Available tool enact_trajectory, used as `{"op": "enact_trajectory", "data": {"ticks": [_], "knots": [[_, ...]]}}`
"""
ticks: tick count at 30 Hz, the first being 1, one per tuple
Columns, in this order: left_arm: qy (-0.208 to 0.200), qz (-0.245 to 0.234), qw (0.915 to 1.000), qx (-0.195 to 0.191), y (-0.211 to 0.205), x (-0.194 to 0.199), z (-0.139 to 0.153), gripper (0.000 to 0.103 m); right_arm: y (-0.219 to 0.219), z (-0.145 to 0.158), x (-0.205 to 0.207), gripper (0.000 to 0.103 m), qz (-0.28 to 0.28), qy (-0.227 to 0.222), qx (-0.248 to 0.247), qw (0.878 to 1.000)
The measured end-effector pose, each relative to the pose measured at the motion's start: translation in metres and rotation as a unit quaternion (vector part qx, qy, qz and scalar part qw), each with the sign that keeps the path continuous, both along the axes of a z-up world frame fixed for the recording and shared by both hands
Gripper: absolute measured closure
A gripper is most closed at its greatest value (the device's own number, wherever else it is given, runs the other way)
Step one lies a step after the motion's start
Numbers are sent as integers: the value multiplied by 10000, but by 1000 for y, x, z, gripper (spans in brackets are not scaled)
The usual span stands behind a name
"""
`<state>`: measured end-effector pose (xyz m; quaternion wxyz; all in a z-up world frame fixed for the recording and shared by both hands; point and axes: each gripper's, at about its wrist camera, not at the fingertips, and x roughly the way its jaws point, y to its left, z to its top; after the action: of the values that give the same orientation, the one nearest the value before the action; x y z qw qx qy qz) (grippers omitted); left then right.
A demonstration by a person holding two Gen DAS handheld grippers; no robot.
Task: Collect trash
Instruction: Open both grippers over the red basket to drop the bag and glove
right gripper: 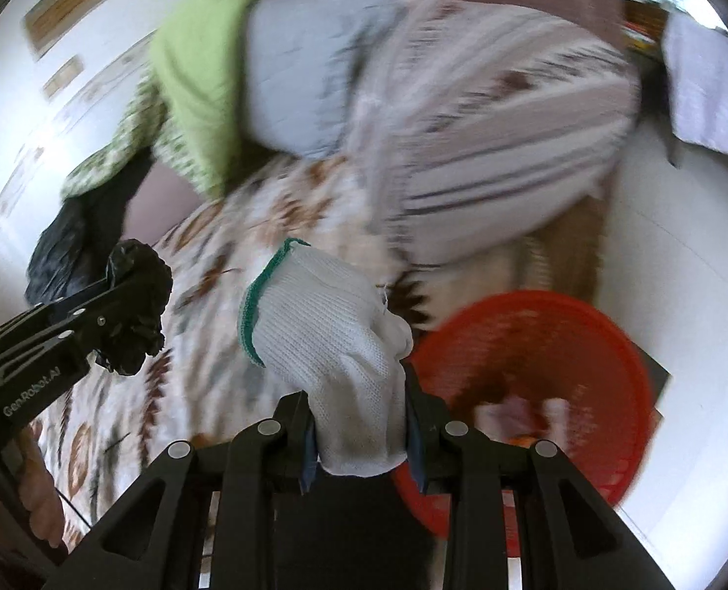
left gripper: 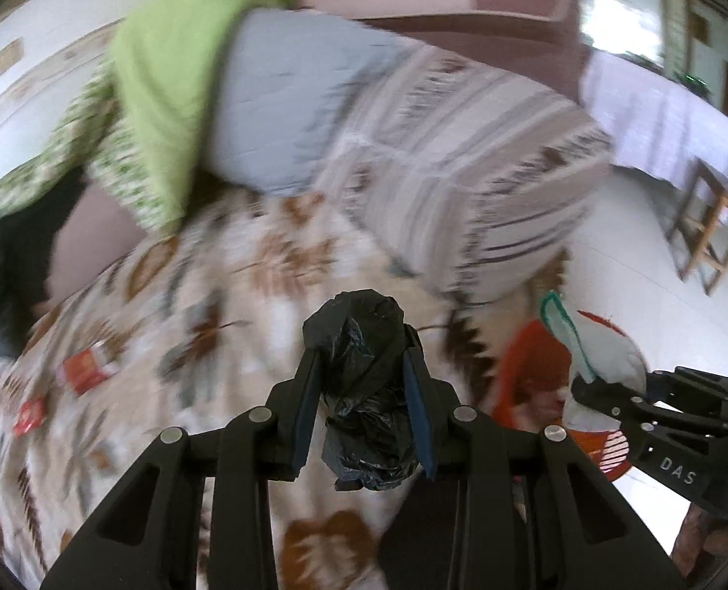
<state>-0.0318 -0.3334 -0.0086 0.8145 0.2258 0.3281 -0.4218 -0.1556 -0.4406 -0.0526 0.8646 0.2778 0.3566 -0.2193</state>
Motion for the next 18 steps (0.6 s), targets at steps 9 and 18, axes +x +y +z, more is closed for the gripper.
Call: {"op": "enact_trajectory", "data": {"ticks": [9, 18], "knots": [[577, -1213, 9907, 217, -87, -44, -31, 68, -60, -24, -64, 69, -961, 190, 306, 9947], [897, -1122, 9895, 160, -94, -39, -44, 35, -76, -35, -71, 45, -1273, 195, 561, 9901]]}}
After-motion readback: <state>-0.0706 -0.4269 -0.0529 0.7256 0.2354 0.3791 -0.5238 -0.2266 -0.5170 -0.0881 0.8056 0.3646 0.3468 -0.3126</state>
